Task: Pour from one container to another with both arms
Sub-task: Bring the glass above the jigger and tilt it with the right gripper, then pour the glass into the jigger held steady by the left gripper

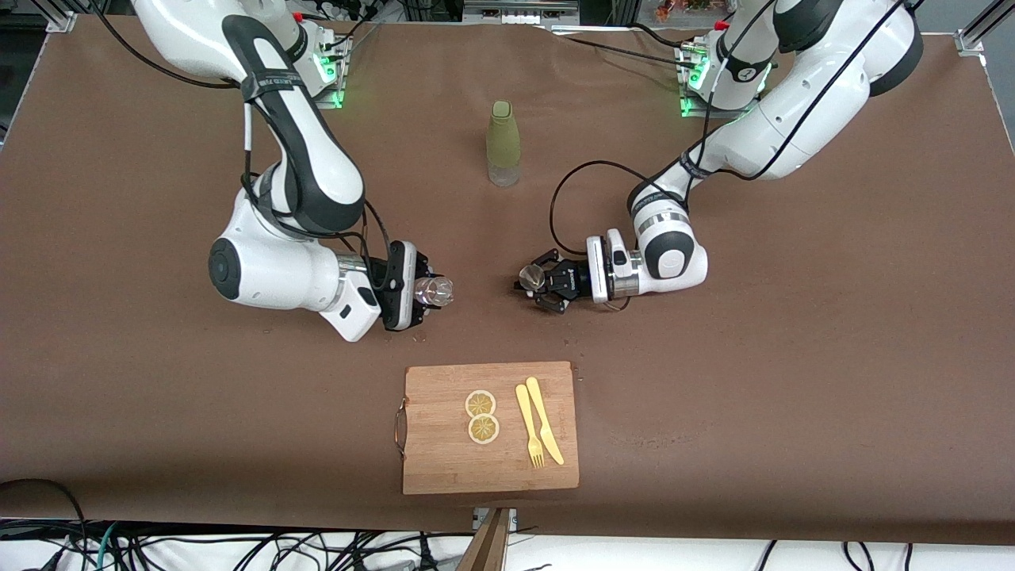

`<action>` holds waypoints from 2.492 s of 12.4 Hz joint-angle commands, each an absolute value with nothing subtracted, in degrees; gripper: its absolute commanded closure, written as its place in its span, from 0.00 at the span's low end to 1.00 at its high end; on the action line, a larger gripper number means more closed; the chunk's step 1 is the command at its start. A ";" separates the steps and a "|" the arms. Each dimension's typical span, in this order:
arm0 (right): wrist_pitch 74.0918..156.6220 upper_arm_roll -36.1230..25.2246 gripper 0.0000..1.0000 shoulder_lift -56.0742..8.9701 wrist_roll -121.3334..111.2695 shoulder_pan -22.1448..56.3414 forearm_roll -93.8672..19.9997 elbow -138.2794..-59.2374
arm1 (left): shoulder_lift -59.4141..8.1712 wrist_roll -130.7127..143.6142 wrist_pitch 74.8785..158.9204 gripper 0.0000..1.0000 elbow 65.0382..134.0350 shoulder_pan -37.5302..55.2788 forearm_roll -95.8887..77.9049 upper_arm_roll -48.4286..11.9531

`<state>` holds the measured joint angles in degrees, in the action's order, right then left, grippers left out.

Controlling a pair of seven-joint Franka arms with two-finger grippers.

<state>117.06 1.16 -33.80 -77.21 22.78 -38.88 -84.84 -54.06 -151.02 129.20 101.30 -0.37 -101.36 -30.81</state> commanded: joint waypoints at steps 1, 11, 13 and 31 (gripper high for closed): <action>119.52 0.35 0.72 -34.54 -73.31 25.92 -35.09 -83.76 | -55.89 -150.91 132.27 1.00 96.78 2.10 -103.62 -30.85; 124.89 0.26 0.72 -37.26 -68.29 30.67 -31.29 -83.58 | -60.55 -151.35 132.71 1.00 89.30 4.75 -103.62 -30.76; 124.89 0.26 0.72 -37.27 -66.46 31.46 -29.80 -83.58 | -60.99 -151.52 132.71 1.00 88.60 4.92 -103.54 -30.67; 125.60 -0.97 0.71 -40.17 -61.17 34.80 -28.21 -80.33 | -61.96 -153.02 132.63 1.00 86.84 5.10 -103.53 -30.32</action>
<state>125.64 -0.53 -39.55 -62.72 34.24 -28.99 -81.80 -61.41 -151.36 132.23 88.33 4.10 -101.59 -30.63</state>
